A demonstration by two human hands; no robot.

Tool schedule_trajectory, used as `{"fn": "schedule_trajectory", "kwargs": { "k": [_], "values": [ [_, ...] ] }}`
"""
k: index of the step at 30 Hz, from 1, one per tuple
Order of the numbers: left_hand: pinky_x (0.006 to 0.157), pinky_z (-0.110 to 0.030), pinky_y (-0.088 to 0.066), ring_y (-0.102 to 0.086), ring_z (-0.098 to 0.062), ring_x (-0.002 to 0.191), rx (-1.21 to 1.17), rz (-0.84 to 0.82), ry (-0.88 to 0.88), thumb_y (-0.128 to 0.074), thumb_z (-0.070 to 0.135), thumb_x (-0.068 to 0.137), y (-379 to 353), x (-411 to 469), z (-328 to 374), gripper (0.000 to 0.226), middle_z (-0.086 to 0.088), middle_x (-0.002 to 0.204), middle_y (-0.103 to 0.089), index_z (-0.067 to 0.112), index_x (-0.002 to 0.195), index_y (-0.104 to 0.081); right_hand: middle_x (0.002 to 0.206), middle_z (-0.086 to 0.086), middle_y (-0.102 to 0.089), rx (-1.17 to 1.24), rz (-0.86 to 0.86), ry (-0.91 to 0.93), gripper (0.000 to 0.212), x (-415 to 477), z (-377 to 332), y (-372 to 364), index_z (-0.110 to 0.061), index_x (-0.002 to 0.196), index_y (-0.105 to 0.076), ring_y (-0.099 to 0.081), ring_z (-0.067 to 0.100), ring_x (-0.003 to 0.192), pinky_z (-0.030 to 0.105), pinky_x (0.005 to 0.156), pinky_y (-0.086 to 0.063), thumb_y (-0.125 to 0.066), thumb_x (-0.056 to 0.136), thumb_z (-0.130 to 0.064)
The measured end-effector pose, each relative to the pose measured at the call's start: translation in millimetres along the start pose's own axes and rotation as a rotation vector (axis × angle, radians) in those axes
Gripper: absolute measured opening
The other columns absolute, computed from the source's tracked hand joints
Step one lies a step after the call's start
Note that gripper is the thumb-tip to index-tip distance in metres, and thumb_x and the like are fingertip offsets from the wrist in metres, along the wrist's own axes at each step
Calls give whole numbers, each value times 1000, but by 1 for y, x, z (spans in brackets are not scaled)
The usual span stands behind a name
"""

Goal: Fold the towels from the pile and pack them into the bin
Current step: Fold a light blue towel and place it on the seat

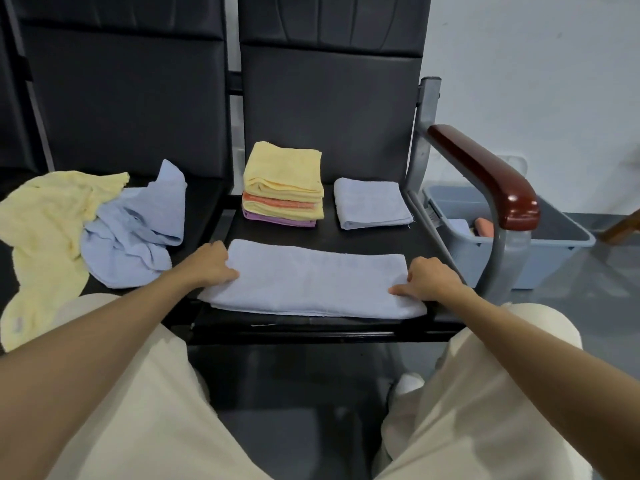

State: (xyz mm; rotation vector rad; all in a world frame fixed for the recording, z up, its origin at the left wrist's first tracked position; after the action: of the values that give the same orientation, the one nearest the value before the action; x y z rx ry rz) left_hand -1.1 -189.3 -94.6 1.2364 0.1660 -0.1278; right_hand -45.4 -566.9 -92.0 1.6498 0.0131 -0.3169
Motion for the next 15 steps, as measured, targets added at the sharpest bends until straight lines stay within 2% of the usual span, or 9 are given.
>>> {"fn": "schedule_trajectory", "kwargs": {
  "k": [1,2,3,5,7,12,15],
  "values": [
    [83,-41,-47,-58,-33,99,-39,-28,69,-71,34,84,-2,2,0,54,-22,115,-57,-7,114,-54,99,7,-59,48,10,-25,48,5,-2,-1,-14,85,-49,-56,26,88,34,72,-45,-71,76,-55],
    [81,-41,-48,-59,-33,98,-87,-54,123,-72,36,83,-4,4,-1,55,-20,109,-56,-8,109,-55,101,8,-60,88,13,-38,48,12,-6,-2,-13,85,-51,-58,27,89,35,73,-47,-75,74,-53],
    [73,-39,-47,-59,-30,90,-125,-70,147,-73,36,83,-4,5,0,47,-14,97,-55,-5,97,-56,104,8,-61,130,17,-53,50,16,-10,-3,-12,91,-53,-59,27,92,37,76,-50,-78,71,-50],
    [55,-30,-36,-49,-19,68,-197,-70,183,-74,32,82,-6,9,0,39,-5,78,-48,5,72,-48,111,9,-62,204,13,-81,58,25,-18,-3,-9,105,-56,-60,28,97,39,81,-53,-82,68,-46],
    [52,-29,-29,-42,-16,61,-215,-77,194,-73,31,83,-6,12,-1,41,-3,71,-43,9,66,-42,114,10,-61,269,1,-114,62,32,-27,-7,-8,112,-55,-60,29,100,38,81,-53,-83,68,-42],
    [56,-29,-32,-48,-18,74,-337,6,154,-59,29,88,-4,9,4,24,-3,84,-49,7,89,-48,117,11,-59,346,-55,-190,68,51,-44,-10,-8,120,-51,-58,30,107,42,94,-49,-82,67,-38],
    [57,-27,-37,-52,-17,74,-600,18,144,-57,20,89,6,11,10,19,-5,87,-54,5,98,-50,116,12,-60,425,-95,-192,68,62,-45,-9,-2,120,-55,-58,31,107,38,91,-49,-84,67,-32]
  ]
}}
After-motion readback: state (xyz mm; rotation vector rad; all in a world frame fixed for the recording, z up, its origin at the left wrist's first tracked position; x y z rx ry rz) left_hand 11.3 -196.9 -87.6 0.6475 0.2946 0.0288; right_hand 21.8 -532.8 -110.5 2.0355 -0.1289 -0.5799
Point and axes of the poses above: each hand's wrist, its own x-axis towards the middle knuckle, its own y-axis out of the back of the hand, z = x × y, the point moved 1 cm from there along x, towards the middle knuckle
